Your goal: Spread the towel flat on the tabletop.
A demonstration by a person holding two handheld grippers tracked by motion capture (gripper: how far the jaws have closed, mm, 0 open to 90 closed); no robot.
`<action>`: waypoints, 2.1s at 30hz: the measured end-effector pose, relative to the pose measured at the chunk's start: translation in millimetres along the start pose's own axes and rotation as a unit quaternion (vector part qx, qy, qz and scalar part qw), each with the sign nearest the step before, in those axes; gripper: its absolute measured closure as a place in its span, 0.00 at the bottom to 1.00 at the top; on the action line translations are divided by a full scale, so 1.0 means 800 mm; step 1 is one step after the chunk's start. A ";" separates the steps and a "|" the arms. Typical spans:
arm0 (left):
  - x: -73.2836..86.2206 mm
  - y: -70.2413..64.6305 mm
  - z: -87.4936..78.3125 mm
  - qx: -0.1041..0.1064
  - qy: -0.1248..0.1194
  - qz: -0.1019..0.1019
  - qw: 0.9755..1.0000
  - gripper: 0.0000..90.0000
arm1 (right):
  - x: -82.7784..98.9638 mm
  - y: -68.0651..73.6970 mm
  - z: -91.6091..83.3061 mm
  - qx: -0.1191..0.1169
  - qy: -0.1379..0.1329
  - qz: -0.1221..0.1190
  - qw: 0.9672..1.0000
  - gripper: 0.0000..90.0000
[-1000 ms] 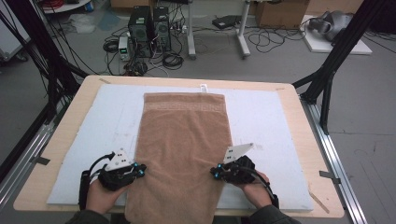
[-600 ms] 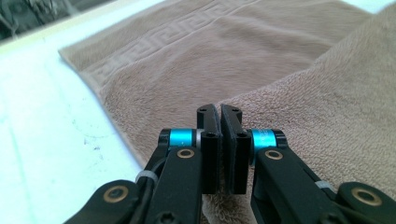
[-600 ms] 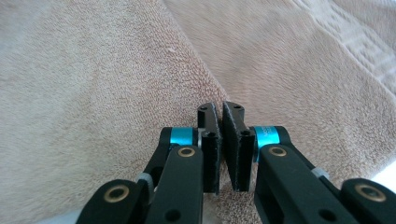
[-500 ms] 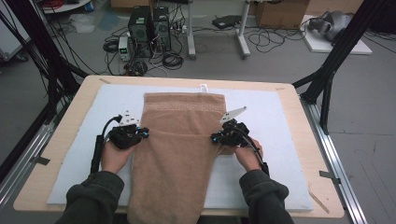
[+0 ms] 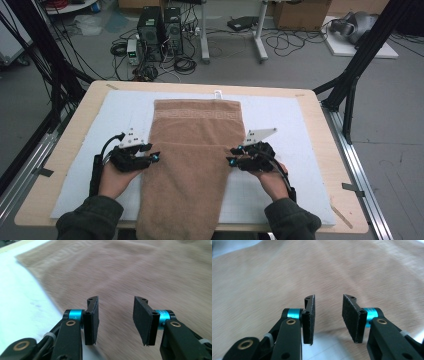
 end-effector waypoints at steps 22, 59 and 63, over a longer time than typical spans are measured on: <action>0.077 -0.082 -0.044 0.069 0.027 0.035 0.997 0.95 | 0.049 0.101 0.038 -0.086 0.044 -0.049 0.994 0.97; 0.033 -0.010 -0.042 0.007 -0.020 -0.032 0.999 0.60 | -0.005 0.047 0.044 -0.023 0.029 -0.039 0.999 0.79; 0.058 -0.018 -0.030 0.025 0.020 -0.031 0.999 0.66 | 0.014 0.048 0.064 -0.012 0.058 -0.032 0.998 0.74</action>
Point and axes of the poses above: each handheld gripper's, and its own axes: z roughly forward along the jaws, x roughly out of its underside, y roughly to its left, the point moved 1 cm from there along z, roughly forward along the jaws, and after that the axes turned 10 degrees about -y, right-handed, at the moved point
